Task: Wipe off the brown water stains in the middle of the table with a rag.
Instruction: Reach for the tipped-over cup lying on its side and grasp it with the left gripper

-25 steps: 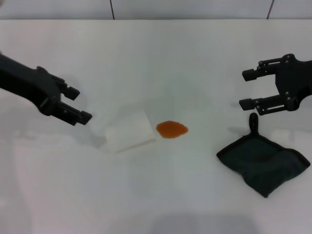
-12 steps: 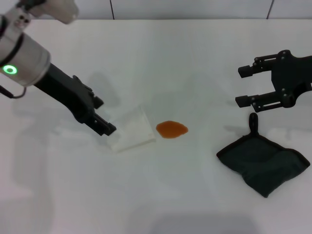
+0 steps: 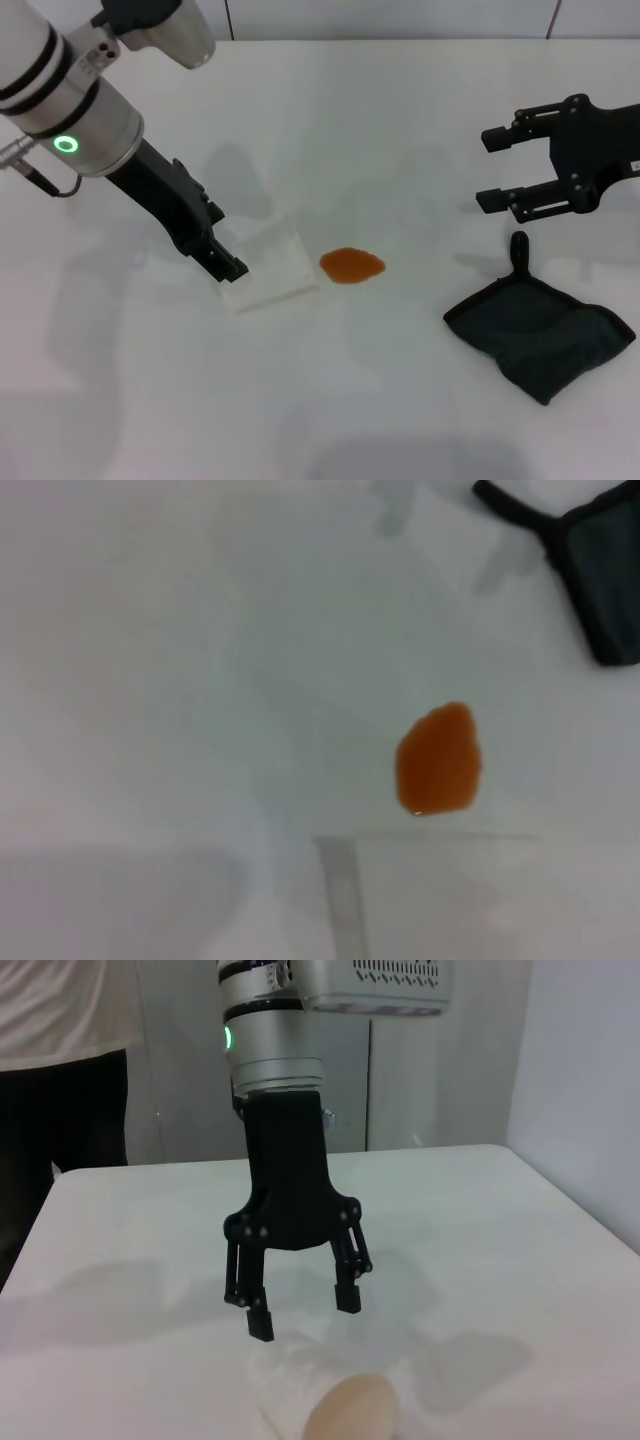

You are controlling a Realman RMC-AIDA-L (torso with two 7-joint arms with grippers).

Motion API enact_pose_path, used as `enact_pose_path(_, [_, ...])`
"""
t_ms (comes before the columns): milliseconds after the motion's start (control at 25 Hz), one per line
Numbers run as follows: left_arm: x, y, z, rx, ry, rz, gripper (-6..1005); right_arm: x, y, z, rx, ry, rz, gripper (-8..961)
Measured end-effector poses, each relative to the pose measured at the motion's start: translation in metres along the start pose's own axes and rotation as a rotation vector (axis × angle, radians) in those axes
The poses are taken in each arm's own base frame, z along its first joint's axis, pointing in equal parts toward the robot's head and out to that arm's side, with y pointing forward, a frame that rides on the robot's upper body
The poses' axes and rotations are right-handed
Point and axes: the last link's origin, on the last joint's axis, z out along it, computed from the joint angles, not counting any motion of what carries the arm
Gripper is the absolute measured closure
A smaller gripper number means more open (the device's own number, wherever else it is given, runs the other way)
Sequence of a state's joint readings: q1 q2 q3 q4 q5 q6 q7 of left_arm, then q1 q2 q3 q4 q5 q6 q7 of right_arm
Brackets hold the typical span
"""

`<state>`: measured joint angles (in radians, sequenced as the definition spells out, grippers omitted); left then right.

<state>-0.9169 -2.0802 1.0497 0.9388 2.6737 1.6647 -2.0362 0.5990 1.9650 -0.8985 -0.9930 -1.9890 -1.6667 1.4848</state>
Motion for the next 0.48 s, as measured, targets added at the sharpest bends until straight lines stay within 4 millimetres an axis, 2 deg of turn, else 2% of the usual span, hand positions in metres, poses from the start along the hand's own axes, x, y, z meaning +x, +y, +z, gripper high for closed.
enact_pose_path(480, [0.011, 0.000, 0.018, 0.015, -0.040, 0.043, 121, -0.001, 0.000, 0.003, 0.001, 0.002, -0.003, 238])
